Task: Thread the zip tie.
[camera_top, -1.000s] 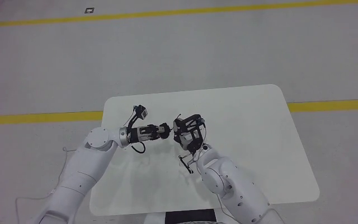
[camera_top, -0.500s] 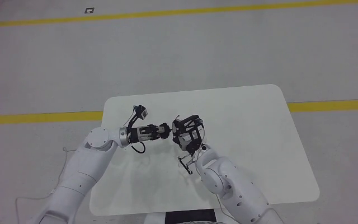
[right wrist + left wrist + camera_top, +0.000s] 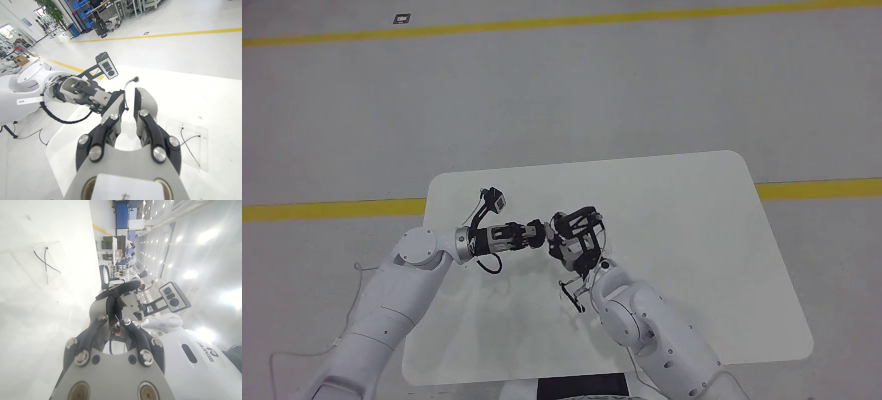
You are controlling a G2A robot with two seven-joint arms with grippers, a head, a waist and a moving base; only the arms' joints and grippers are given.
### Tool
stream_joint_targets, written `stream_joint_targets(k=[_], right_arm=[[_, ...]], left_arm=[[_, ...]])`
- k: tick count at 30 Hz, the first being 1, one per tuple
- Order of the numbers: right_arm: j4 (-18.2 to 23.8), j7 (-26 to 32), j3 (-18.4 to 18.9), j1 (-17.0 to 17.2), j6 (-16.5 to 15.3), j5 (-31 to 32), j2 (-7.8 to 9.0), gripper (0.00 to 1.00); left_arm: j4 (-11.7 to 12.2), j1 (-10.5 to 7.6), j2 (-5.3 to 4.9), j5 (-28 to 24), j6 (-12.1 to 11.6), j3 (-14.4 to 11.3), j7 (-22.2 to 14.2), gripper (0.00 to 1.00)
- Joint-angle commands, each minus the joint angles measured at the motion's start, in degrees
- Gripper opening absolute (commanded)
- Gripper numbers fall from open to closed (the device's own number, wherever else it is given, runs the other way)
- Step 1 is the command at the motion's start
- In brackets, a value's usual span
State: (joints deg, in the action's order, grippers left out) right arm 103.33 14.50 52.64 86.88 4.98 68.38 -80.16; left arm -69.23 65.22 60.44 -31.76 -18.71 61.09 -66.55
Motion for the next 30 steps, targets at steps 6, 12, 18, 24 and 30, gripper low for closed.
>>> stream_joint_targets(k=[6, 12, 18, 24, 30], right_arm=[[0.9, -0.2, 0.4, 0.2, 0.4, 0.6, 0.05, 0.42], [2.6, -0.3, 0.7, 1.1, 0.7, 1.6, 0.22, 0.34], [3.9, -0.1, 0.7, 1.6, 0.5, 1.9, 0.29, 0.27], [4.0, 0.2, 0.6, 1.4, 0.3, 1.5, 0.24, 0.12], [3.3, 0.5, 0.5, 0.7, 0.3, 1.0, 0.13, 0.0]], left_arm=[[0.0, 0.0, 0.0, 0.0, 0.0, 0.0, 0.0, 0.0], [0.0, 0.0, 0.0, 0.0, 0.0, 0.0, 0.0, 0.0], [0.0, 0.0, 0.0, 0.0, 0.0, 0.0, 0.0, 0.0], [0.0, 0.0, 0.0, 0.0, 0.0, 0.0, 0.0, 0.0], [0.0, 0.0, 0.0, 0.0, 0.0, 0.0, 0.0, 0.0]])
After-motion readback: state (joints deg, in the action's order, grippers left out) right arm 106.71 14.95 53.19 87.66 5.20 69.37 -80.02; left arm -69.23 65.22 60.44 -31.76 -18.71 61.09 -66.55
